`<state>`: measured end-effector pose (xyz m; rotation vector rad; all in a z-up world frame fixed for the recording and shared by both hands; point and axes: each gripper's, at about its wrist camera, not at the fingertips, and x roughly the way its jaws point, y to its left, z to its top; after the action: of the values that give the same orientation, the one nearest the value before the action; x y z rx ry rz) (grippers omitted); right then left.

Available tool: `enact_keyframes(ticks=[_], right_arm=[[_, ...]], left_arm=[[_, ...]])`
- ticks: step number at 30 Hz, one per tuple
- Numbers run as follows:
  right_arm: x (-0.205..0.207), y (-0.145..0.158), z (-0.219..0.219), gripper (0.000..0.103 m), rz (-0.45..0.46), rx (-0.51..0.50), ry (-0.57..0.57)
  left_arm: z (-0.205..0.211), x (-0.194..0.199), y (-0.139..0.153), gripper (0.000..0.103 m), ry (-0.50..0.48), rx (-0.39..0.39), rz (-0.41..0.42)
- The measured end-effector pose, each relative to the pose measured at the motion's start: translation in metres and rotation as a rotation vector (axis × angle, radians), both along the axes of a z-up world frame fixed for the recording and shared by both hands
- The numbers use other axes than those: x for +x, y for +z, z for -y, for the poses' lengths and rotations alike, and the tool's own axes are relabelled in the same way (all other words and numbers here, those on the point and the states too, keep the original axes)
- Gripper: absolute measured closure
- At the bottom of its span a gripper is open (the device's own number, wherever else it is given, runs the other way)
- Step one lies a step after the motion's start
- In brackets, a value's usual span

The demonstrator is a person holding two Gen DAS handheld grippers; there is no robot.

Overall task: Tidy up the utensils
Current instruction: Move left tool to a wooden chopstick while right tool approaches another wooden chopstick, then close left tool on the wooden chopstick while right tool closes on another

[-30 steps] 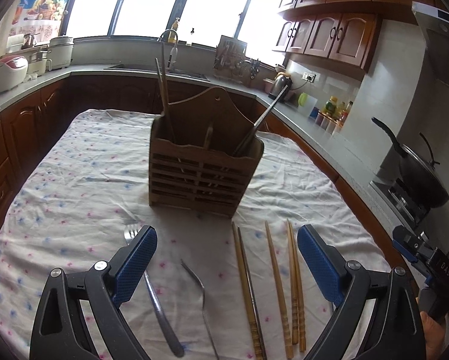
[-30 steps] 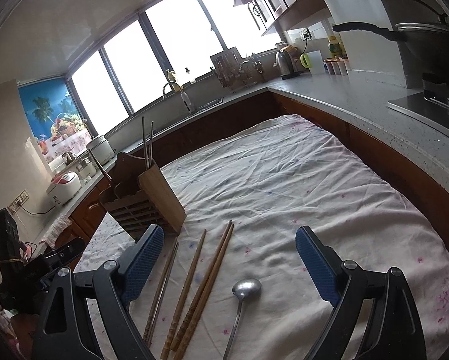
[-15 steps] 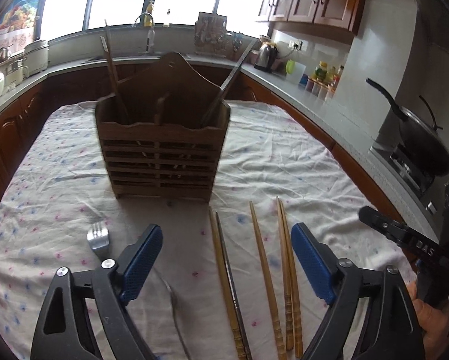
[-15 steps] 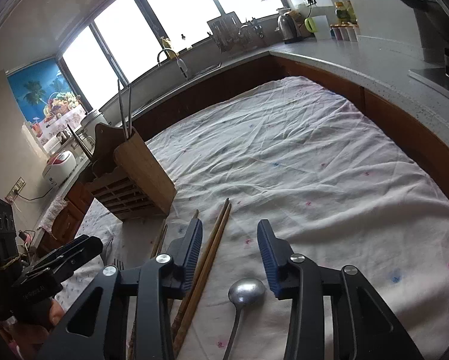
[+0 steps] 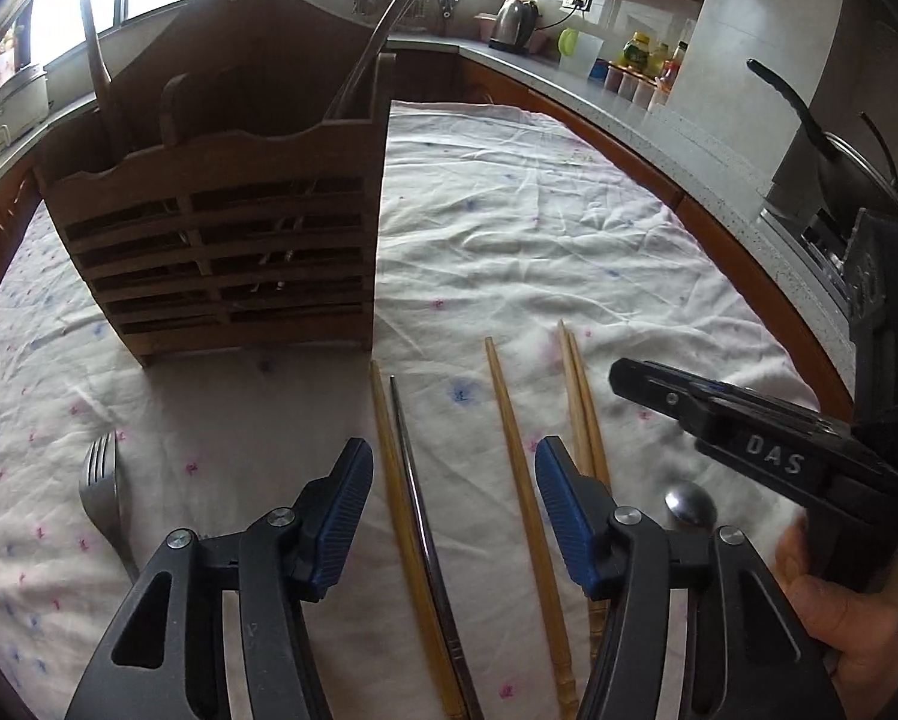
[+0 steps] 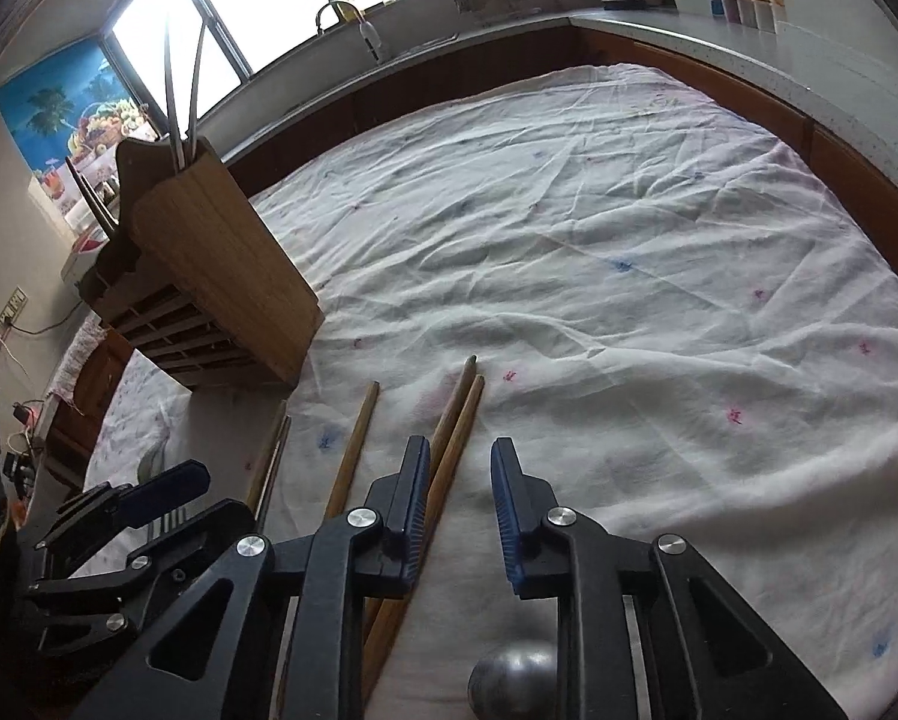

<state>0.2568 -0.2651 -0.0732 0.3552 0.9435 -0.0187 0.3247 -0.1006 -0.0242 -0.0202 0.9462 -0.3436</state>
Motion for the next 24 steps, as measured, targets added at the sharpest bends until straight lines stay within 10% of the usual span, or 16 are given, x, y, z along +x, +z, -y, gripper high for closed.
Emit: enact_keyframes(ticks=[13,24], right_arm=[[-0.007,-0.004,0.014,0.096,-0.052,-0.112,0.018],[-0.005,-0.003,0.039,0.095,-0.046,-0.054,-0.063]], left_arm=[[0.013,0.024,-0.015,0.048,-0.030,0.033,-0.034],[0.050,0.062,-0.036,0.069,-0.078,0.102,-0.065]])
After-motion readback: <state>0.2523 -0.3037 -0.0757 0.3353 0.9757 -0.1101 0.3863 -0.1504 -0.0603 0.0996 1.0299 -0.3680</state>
